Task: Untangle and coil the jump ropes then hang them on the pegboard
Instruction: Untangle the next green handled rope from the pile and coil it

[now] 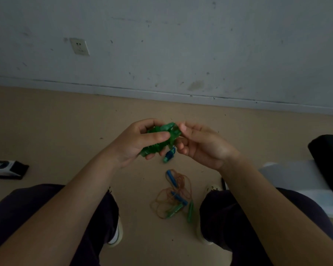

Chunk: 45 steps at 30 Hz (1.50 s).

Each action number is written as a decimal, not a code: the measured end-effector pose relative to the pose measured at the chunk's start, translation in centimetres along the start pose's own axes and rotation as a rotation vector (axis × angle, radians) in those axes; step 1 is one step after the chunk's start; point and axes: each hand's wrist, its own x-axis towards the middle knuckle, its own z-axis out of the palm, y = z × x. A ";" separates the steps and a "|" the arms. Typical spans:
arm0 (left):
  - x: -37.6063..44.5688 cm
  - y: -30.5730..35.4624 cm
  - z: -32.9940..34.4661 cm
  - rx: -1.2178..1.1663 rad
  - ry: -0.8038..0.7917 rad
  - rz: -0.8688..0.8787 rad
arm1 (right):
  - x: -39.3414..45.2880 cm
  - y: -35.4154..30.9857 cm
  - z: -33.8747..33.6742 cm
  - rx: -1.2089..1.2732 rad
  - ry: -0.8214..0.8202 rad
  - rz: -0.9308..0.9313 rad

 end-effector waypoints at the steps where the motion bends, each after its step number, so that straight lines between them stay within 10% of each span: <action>1: 0.0 0.0 0.0 0.001 -0.015 -0.005 | -0.1 -0.1 -0.1 -0.024 -0.018 0.009; 14: 0.0 0.5 0.1 0.179 -0.008 -0.142 | 0.7 0.3 -2.0 -0.371 0.365 -0.258; 29: -0.2 -0.5 -0.4 0.080 0.032 -0.139 | 0.9 0.7 -0.5 -0.203 0.387 -0.154; 36: 0.2 -0.4 0.2 0.374 0.058 -0.173 | 0.7 0.8 -1.2 -1.263 0.599 -0.444; 45: 0.2 -0.5 0.0 0.543 0.044 0.000 | 1.4 1.1 -2.1 -0.913 0.701 -0.260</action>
